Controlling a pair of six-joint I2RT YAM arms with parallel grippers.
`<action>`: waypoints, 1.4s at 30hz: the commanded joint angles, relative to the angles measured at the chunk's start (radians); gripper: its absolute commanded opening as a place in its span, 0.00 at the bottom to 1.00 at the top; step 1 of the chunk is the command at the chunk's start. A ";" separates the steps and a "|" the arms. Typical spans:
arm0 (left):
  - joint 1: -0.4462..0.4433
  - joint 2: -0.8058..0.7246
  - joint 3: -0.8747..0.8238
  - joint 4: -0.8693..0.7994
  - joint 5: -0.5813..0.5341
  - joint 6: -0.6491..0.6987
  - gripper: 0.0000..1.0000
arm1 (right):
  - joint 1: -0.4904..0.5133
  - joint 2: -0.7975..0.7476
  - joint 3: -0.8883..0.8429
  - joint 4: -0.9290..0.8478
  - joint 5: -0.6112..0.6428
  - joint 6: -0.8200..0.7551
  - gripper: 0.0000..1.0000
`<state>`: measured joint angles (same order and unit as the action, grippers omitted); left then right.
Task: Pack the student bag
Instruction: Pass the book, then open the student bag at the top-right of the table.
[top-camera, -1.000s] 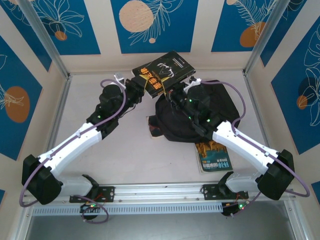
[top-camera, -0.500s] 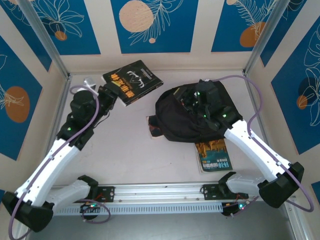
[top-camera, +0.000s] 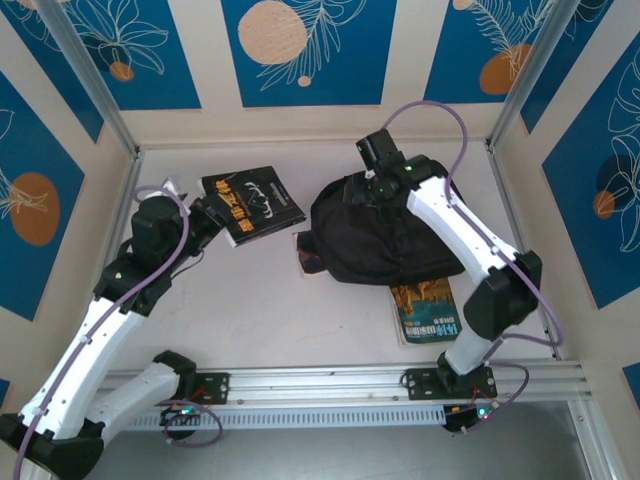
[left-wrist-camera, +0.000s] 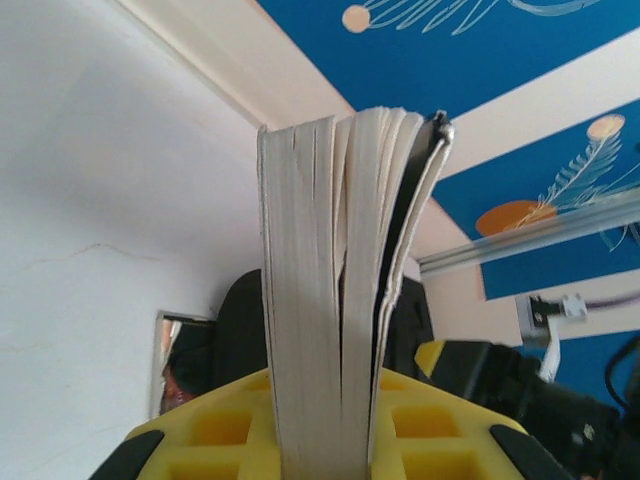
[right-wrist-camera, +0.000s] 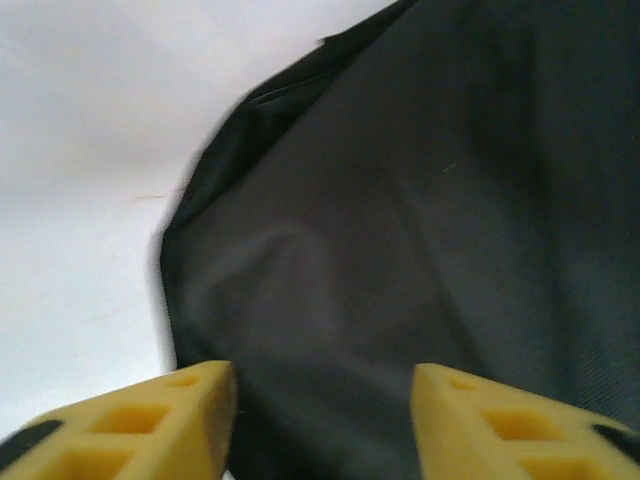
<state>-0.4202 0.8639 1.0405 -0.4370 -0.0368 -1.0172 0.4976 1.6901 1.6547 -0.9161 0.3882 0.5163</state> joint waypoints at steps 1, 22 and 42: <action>0.014 0.001 0.048 0.044 0.043 0.044 0.00 | -0.033 0.073 0.033 -0.087 0.207 -0.124 0.57; 0.024 0.099 0.120 -0.025 0.144 0.125 0.00 | -0.178 -0.028 -0.080 0.189 -0.084 -0.159 0.00; 0.011 0.299 0.079 0.239 0.276 0.057 0.00 | -0.454 -0.217 -0.336 0.416 -0.818 0.101 0.00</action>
<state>-0.4080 1.1439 1.1133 -0.3542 0.1844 -0.9211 0.0422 1.5383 1.3159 -0.5690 -0.2935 0.5739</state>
